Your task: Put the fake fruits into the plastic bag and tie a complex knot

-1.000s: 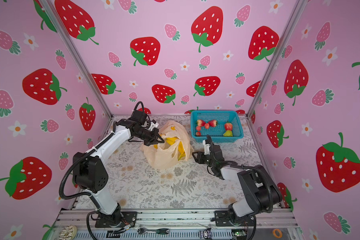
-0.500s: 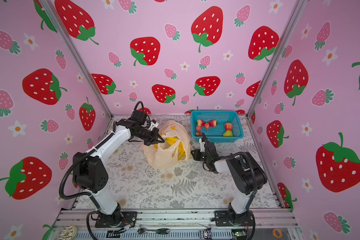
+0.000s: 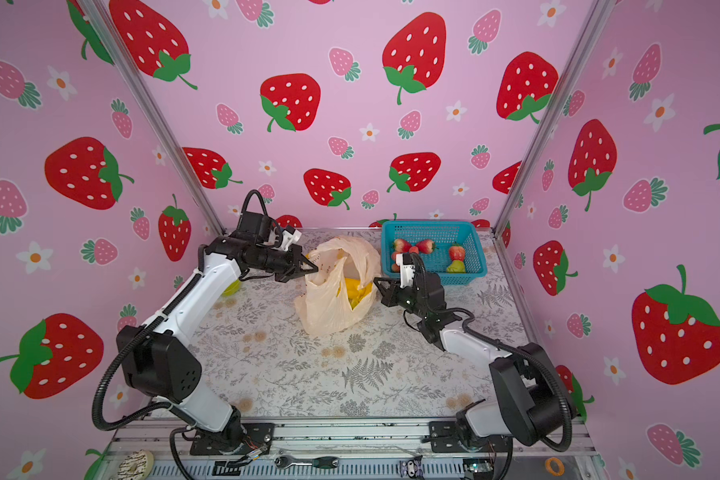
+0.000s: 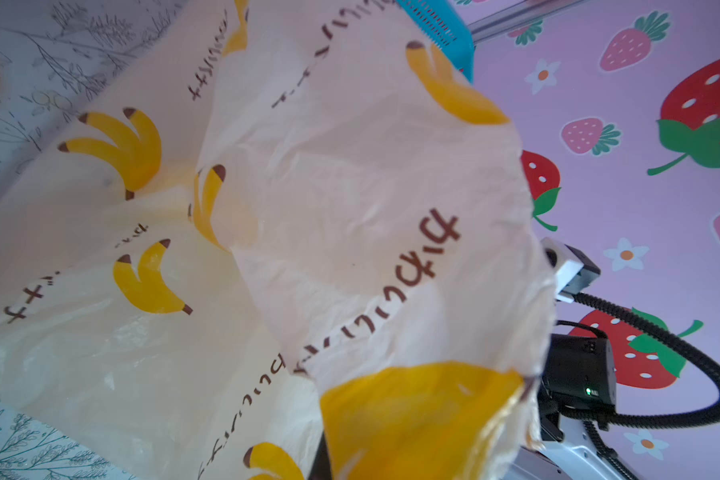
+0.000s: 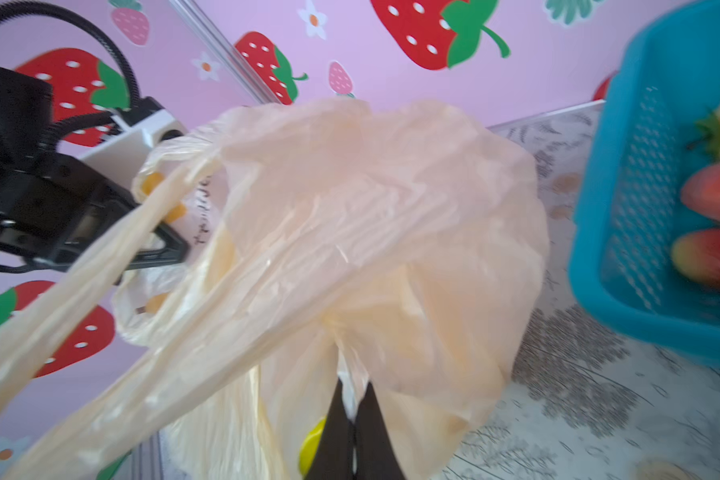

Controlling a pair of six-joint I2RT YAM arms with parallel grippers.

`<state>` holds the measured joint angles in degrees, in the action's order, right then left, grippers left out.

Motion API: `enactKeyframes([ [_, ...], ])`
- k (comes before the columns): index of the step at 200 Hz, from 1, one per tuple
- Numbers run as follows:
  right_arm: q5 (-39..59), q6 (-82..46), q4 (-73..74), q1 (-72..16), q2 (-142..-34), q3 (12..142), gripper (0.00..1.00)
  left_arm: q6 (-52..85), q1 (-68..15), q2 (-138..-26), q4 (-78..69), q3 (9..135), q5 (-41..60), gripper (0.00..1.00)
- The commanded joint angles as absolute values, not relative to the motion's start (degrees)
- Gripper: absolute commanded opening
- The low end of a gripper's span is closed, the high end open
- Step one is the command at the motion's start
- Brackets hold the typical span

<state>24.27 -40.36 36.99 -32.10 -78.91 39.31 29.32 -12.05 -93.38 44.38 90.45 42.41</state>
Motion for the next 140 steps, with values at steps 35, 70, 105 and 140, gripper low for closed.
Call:
enactKeyframes([
  [35,27.71,-38.4,31.93,-32.96,-79.33,46.05,0.0,30.67,-8.1,-91.42,43.31,90.41,44.62,0.0],
  [70,24.69,-30.49,19.59,-33.11,-82.24,53.97,0.0,29.7,-9.37,-89.48,44.5,90.24,39.16,0.0],
  [105,39.07,-36.89,30.06,-36.3,-86.28,58.87,0.0,27.54,-15.6,-92.99,47.52,91.53,35.51,0.0],
  [140,34.84,-34.96,29.47,-34.18,-81.15,58.43,0.0,25.38,-15.76,-94.0,50.25,91.36,31.42,0.0],
])
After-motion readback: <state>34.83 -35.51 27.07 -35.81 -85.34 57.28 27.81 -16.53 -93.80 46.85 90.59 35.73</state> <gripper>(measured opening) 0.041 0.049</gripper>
